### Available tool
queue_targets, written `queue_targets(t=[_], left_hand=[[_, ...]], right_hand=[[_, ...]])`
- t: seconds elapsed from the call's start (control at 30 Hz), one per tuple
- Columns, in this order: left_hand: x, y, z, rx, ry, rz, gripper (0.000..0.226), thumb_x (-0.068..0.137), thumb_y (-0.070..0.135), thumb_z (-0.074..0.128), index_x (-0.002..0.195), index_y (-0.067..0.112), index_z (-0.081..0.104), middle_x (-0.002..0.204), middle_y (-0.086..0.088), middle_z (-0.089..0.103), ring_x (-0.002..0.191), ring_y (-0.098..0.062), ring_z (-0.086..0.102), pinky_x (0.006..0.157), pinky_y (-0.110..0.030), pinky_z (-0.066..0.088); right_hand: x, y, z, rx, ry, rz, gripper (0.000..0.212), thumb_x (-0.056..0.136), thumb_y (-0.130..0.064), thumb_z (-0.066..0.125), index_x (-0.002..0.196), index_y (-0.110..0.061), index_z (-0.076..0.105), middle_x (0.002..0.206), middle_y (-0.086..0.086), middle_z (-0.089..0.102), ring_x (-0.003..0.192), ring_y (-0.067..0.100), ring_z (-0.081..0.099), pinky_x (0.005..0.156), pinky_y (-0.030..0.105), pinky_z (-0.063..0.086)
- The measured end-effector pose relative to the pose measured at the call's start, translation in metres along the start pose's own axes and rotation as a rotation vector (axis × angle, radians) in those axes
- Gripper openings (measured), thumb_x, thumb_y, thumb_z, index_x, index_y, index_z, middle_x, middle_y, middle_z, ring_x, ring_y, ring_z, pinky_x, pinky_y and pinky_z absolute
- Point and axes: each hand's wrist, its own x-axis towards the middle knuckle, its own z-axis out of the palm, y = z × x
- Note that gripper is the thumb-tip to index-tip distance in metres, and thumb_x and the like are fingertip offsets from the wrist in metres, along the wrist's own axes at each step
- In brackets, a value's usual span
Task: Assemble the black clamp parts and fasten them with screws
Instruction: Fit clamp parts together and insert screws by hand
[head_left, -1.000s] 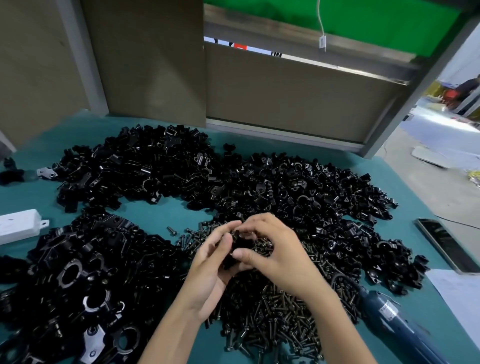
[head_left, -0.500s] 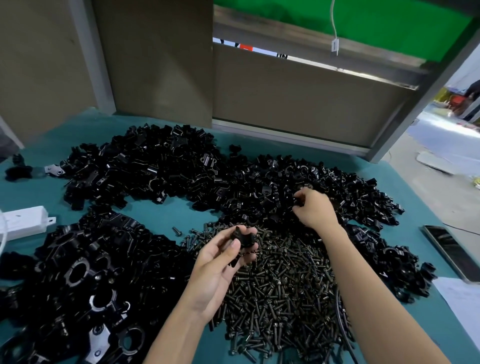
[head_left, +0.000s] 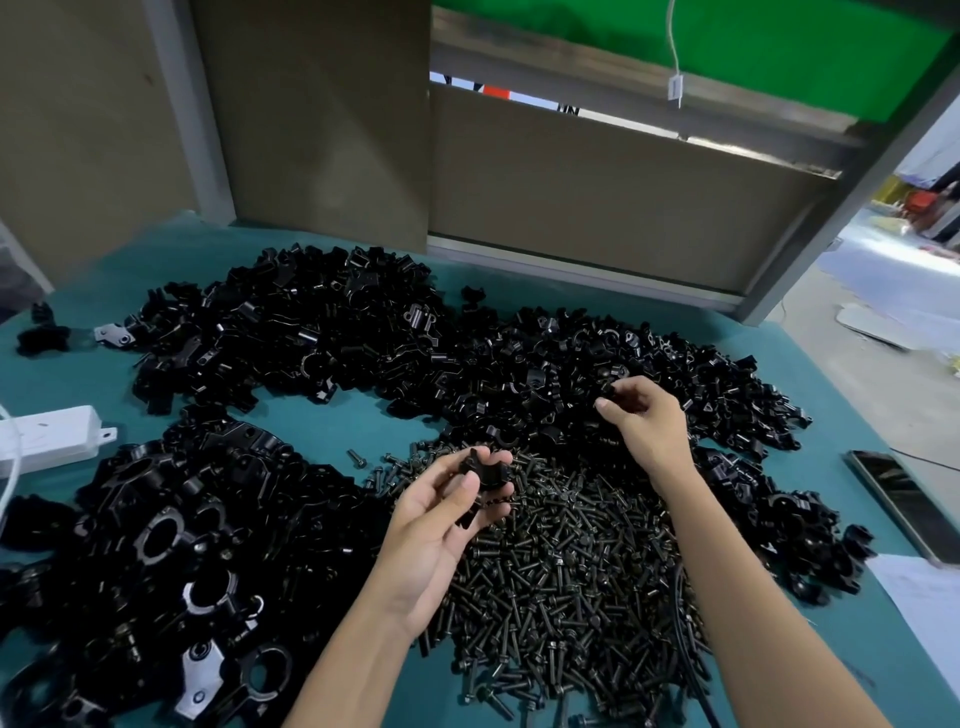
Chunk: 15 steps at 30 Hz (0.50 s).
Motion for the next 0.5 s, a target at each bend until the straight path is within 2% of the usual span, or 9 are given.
queue_targets(t=[0.1, 0.17, 0.2, 0.3, 0.4, 0.5], left_hand=[[0.000, -0.001, 0.001, 0.032, -0.001, 0.009, 0.035, 0.090, 0.013, 0.059, 0.123, 0.002, 0.061, 0.126, -0.017, 0.068, 0.105, -0.029, 0.070, 0.086, -0.033, 0.057], [-0.001, -0.002, 0.002, 0.068, 0.000, 0.019, 0.036, 0.090, 0.014, 0.059, 0.123, 0.002, 0.061, 0.125, -0.016, 0.069, 0.108, -0.030, 0.069, 0.087, -0.032, 0.057], [-0.001, -0.003, 0.002, 0.084, -0.001, 0.021, 0.036, 0.090, 0.014, 0.059, 0.123, 0.003, 0.061, 0.125, -0.015, 0.069, 0.111, -0.030, 0.068, 0.088, -0.032, 0.057], [-0.002, -0.004, 0.004, 0.103, 0.005, 0.021, 0.035, 0.089, 0.014, 0.059, 0.122, 0.004, 0.063, 0.124, -0.015, 0.070, 0.115, -0.031, 0.066, 0.090, -0.031, 0.056], [-0.003, -0.004, 0.005, 0.116, 0.023, 0.026, 0.031, 0.087, 0.015, 0.062, 0.117, 0.009, 0.068, 0.122, -0.014, 0.071, 0.117, -0.028, 0.066, 0.091, -0.030, 0.056], [-0.003, -0.004, 0.008, 0.177, 0.052, 0.034, 0.024, 0.084, 0.018, 0.065, 0.103, 0.025, 0.077, 0.114, -0.006, 0.074, 0.111, -0.019, 0.069, 0.087, -0.024, 0.056]], right_hand=[[-0.021, -0.013, -0.001, 0.300, -0.025, -0.015, 0.015, 0.092, -0.009, 0.069, 0.089, -0.017, 0.057, 0.096, 0.005, 0.069, 0.090, 0.020, 0.065, 0.078, 0.028, 0.052], [-0.037, -0.024, 0.001, 0.558, -0.132, -0.014, 0.013, 0.096, -0.002, 0.060, 0.092, -0.011, 0.051, 0.104, 0.013, 0.073, 0.082, 0.025, 0.071, 0.066, 0.030, 0.058], [-0.045, -0.030, 0.003, 0.603, -0.178, -0.025, 0.013, 0.097, 0.000, 0.057, 0.093, -0.010, 0.049, 0.104, 0.015, 0.074, 0.073, 0.024, 0.071, 0.058, 0.027, 0.056], [-0.065, -0.042, 0.007, 0.481, -0.222, -0.109, 0.017, 0.095, -0.001, 0.061, 0.092, -0.012, 0.049, 0.096, 0.013, 0.075, 0.051, 0.015, 0.058, 0.046, 0.020, 0.044], [-0.084, -0.053, 0.014, 0.326, -0.208, -0.251, 0.021, 0.088, 0.000, 0.069, 0.086, -0.016, 0.055, 0.082, 0.003, 0.072, 0.053, 0.012, 0.059, 0.050, 0.019, 0.047], [-0.102, -0.058, 0.029, 0.087, -0.197, -0.388, 0.025, 0.084, 0.001, 0.070, 0.087, -0.023, 0.063, 0.083, -0.012, 0.068, 0.060, 0.007, 0.061, 0.057, 0.015, 0.047]])
